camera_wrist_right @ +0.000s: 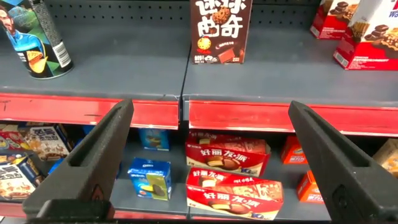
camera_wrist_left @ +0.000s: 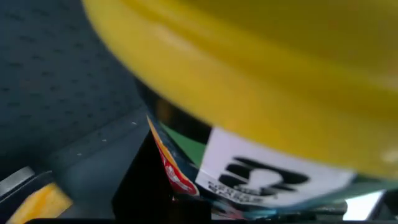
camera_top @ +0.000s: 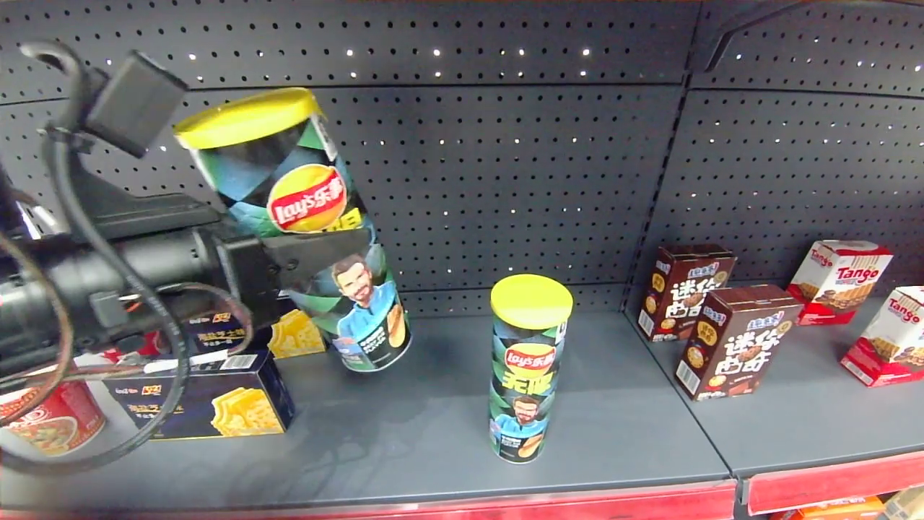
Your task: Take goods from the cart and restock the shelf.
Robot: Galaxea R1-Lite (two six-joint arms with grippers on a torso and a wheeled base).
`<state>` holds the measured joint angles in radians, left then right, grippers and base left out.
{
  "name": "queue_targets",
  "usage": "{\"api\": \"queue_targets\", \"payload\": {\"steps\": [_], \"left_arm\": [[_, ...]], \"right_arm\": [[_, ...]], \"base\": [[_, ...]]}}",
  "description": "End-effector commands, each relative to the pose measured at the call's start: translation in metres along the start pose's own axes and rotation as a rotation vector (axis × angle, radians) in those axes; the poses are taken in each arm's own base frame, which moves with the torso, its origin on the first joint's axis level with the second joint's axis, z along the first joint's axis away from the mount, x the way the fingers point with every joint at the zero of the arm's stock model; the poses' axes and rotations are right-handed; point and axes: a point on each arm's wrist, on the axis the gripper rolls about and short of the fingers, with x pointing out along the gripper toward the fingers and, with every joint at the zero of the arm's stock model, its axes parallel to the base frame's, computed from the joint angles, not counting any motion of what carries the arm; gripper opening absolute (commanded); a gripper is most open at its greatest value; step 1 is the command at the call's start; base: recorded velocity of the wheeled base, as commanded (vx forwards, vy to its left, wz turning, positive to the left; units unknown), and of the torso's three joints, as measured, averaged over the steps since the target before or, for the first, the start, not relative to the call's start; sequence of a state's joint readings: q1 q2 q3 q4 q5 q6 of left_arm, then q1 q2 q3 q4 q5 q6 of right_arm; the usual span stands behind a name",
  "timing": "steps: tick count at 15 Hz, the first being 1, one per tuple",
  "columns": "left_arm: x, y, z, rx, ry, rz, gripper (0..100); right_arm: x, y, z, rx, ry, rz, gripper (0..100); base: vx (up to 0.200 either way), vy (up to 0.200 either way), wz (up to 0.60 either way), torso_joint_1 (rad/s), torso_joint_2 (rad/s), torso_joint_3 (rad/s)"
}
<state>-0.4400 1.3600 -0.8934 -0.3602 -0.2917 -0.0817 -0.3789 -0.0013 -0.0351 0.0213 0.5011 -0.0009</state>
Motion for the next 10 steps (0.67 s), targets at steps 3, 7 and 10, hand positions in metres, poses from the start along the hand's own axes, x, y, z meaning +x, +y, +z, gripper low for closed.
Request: {"api": "queue_targets", "payload": {"steps": [3, 7, 10], "left_arm": [[0.091, 0.037, -0.017, -0.044, 0.117, -0.026, 0], [0.145, 0.068, -0.026, -0.056, 0.13, -0.081, 0], [0.163, 0.088, -0.039, -0.056, 0.153, -0.107, 0]], "right_arm": [[0.0, 0.0, 0.0, 0.0, 0.001, 0.001, 100], [0.0, 0.0, 0.0, 0.0, 0.001, 0.001, 100], [0.0, 0.0, 0.0, 0.0, 0.001, 0.001, 100]], "base": [[0.0, 0.0, 0.0, 0.0, 0.0, 0.0], [0.0, 0.0, 0.0, 0.0, 0.0, 0.0], [0.0, 0.0, 0.0, 0.0, 0.0, 0.0]]}}
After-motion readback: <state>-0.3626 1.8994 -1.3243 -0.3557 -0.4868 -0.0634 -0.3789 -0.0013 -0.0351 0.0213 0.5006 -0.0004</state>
